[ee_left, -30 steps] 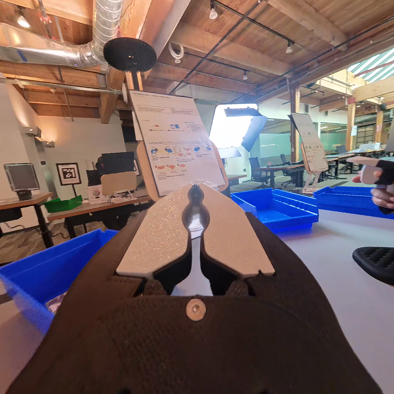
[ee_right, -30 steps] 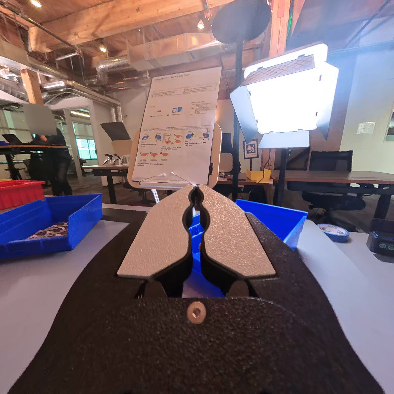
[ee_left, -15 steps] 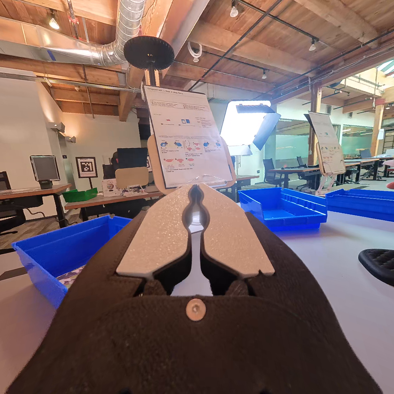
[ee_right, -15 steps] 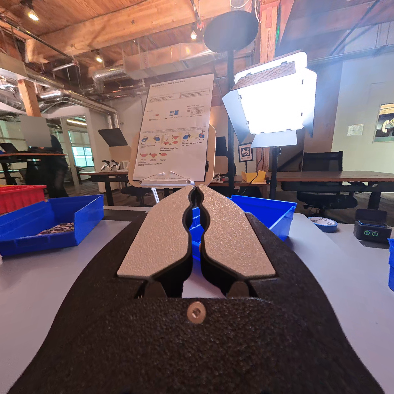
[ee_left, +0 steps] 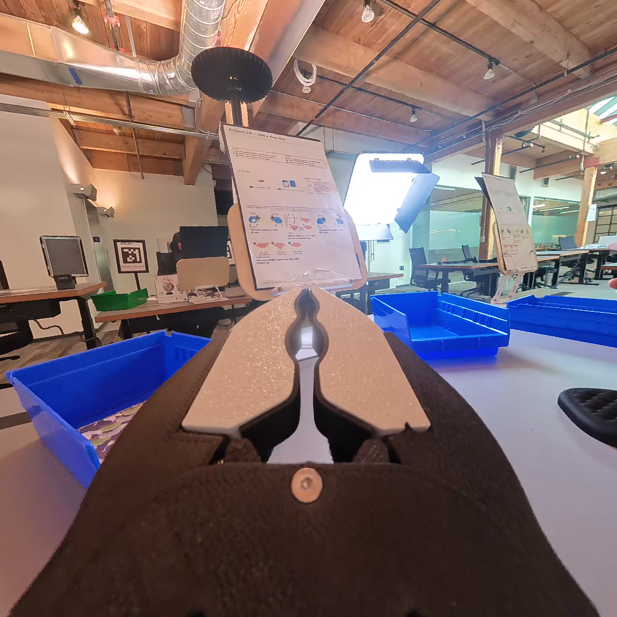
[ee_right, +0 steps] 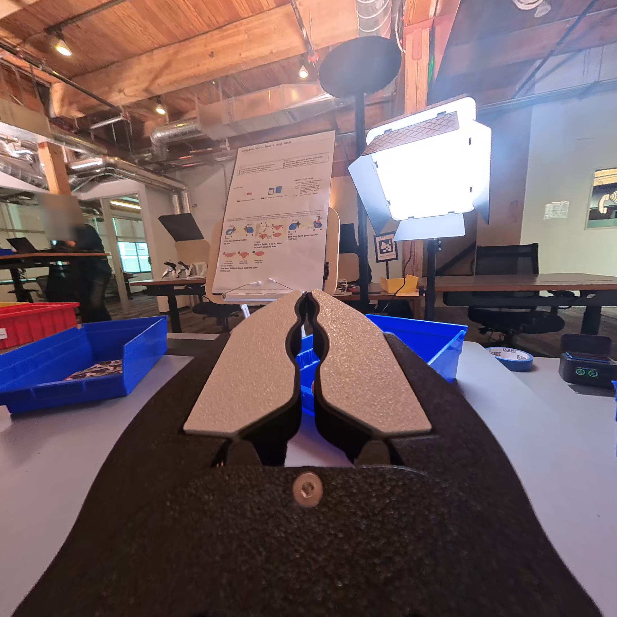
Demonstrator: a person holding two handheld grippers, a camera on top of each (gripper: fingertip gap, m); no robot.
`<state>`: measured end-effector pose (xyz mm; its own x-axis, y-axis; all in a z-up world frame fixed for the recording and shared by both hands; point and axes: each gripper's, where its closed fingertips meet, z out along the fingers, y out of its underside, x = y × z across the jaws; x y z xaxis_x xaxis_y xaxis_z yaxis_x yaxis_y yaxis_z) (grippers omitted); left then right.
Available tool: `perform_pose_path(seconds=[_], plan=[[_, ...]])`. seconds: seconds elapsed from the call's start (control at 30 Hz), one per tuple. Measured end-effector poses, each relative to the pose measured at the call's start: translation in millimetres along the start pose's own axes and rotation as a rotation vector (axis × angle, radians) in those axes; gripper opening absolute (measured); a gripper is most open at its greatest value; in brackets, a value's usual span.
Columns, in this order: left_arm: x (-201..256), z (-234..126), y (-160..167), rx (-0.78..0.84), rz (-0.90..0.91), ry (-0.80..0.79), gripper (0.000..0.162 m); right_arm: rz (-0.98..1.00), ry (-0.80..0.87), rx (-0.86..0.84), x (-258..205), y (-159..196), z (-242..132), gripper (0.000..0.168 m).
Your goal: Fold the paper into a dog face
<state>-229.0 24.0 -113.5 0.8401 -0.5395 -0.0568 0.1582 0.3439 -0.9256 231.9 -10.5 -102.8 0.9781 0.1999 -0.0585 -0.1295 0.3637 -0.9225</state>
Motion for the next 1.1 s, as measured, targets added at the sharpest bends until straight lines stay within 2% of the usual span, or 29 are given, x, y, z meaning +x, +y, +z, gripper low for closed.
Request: perform_pose_path(seconds=[0.8, 0.93, 1.1], plan=[[-4, 2, 8, -0.024, -0.005, -0.014, 0.0, 0.009, -0.083, -0.004, -18, -2, 2, 0.0], [-22, 11, 5, -0.085, 0.045, -0.055, 0.0, -0.03, -0.12, -0.022, -31, -8, 27, 0.0], [-70, 51, 12, -0.29, 0.189, -0.1, 0.0, -0.108, -0.216, -0.043, -61, -20, 96, 0.0]])
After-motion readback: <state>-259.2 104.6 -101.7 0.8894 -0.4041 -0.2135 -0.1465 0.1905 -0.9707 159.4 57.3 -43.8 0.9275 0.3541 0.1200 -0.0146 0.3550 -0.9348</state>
